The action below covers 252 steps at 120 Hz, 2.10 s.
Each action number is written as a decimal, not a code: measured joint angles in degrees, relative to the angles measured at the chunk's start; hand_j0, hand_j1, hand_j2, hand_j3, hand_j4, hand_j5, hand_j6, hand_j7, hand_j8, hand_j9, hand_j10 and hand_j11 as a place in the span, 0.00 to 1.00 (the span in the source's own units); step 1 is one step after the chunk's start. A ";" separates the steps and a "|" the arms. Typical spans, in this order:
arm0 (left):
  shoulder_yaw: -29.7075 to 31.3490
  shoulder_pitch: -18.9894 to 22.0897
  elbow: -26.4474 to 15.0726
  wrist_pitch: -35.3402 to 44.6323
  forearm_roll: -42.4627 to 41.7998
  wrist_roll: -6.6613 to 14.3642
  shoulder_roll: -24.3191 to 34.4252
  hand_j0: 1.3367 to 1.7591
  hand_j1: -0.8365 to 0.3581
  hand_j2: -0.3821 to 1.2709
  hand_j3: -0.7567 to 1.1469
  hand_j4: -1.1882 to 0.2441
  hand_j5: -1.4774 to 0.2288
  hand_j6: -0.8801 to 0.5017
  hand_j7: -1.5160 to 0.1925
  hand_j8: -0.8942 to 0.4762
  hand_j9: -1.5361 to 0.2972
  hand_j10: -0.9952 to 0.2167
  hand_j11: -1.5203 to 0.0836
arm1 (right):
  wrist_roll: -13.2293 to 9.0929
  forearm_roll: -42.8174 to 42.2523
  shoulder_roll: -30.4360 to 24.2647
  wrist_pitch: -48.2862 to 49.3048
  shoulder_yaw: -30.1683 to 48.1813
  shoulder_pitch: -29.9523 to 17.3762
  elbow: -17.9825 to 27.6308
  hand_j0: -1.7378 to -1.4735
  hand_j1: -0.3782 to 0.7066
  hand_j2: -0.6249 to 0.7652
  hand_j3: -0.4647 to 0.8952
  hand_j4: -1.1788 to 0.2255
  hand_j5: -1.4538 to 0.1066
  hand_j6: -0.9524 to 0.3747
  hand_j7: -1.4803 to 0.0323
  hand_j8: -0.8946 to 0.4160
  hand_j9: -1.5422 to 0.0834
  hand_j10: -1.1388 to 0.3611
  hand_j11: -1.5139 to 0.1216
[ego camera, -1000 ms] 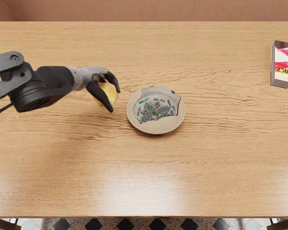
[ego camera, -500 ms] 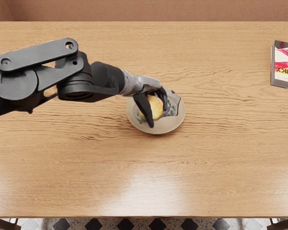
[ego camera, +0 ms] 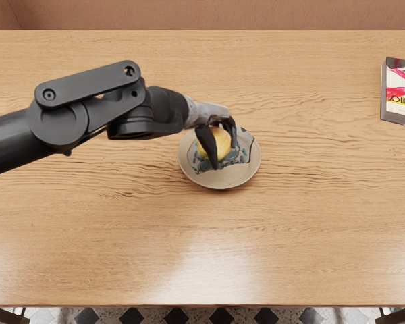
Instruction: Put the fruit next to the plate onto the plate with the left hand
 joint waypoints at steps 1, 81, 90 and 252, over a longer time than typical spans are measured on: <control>0.00 0.00 0.01 0.00 0.00 0.00 -0.01 0.72 0.42 0.48 0.40 0.38 0.21 0.49 0.23 0.53 0.22 0.57 0.20 | 0.00 0.00 0.00 0.00 0.00 0.00 0.00 0.30 0.07 0.44 0.34 0.81 0.90 0.69 0.95 0.66 0.92 0.74 0.90; 0.40 -0.44 -0.08 7.71 5.21 0.03 -2.91 0.75 0.61 0.30 0.40 0.43 0.54 0.39 0.56 0.42 0.53 0.50 0.58 | 0.00 -0.01 0.00 0.00 0.00 0.00 0.00 0.30 0.07 0.44 0.34 0.81 0.90 0.69 0.95 0.66 0.92 0.74 0.90; 0.43 -0.27 -0.10 7.87 5.33 0.04 -2.86 0.76 0.65 0.29 0.40 0.50 0.58 0.41 0.60 0.43 0.57 0.53 0.63 | 0.00 -0.01 0.00 0.00 0.00 0.00 0.00 0.30 0.07 0.44 0.34 0.81 0.90 0.69 0.95 0.66 0.92 0.74 0.90; -20.21 28.57 7.63 -19.00 -59.59 0.04 38.44 0.76 0.74 0.26 0.40 0.66 0.68 0.46 0.70 0.47 0.66 0.62 0.75 | 0.00 -0.01 0.00 0.00 0.00 0.00 0.00 0.30 0.07 0.44 0.34 0.81 0.90 0.69 0.95 0.66 0.92 0.74 0.90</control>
